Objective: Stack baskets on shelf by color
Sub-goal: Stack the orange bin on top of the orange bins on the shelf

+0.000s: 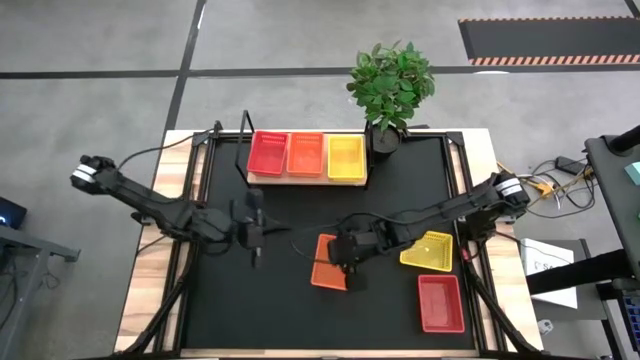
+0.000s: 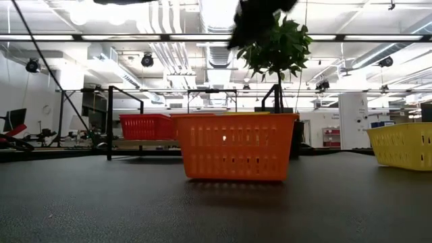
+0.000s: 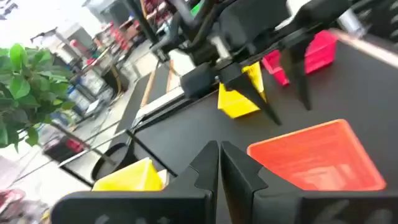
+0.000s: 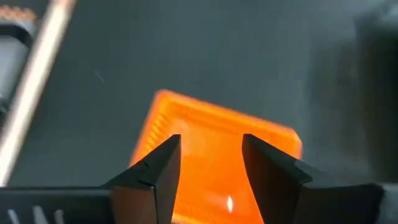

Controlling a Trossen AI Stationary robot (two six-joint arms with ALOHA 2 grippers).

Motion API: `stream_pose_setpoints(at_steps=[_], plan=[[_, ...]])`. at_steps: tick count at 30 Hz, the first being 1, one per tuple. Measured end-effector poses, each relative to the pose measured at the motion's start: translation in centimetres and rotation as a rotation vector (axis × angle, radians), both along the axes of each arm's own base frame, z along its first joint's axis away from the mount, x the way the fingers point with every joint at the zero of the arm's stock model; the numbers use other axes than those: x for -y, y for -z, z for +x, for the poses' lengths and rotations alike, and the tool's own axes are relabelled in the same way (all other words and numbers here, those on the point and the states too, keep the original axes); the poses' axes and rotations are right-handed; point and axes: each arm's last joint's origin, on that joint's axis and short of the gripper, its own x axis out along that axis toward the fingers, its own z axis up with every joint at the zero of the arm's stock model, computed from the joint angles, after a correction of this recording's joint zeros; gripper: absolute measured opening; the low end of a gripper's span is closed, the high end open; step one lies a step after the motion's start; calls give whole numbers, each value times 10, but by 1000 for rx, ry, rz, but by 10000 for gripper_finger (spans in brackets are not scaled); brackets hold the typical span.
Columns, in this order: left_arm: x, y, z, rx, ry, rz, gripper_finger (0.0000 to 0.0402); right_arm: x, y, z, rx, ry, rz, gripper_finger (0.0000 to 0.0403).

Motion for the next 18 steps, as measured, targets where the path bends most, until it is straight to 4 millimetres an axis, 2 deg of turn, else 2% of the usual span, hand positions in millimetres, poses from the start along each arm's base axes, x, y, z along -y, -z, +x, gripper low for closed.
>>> stream_pose_setpoints(at_steps=[4,8,15,18], plan=[[-7,4,-18,109,32,-58,1,-18,-7,9,156,-36,57,168],[-11,19,-31,187,47,-100,1,-22,-11,18,245,3,123,168],[-16,30,-42,242,52,-122,1,-29,4,26,215,95,208,168],[-16,27,-43,256,52,-127,1,-36,12,27,200,109,232,168]])
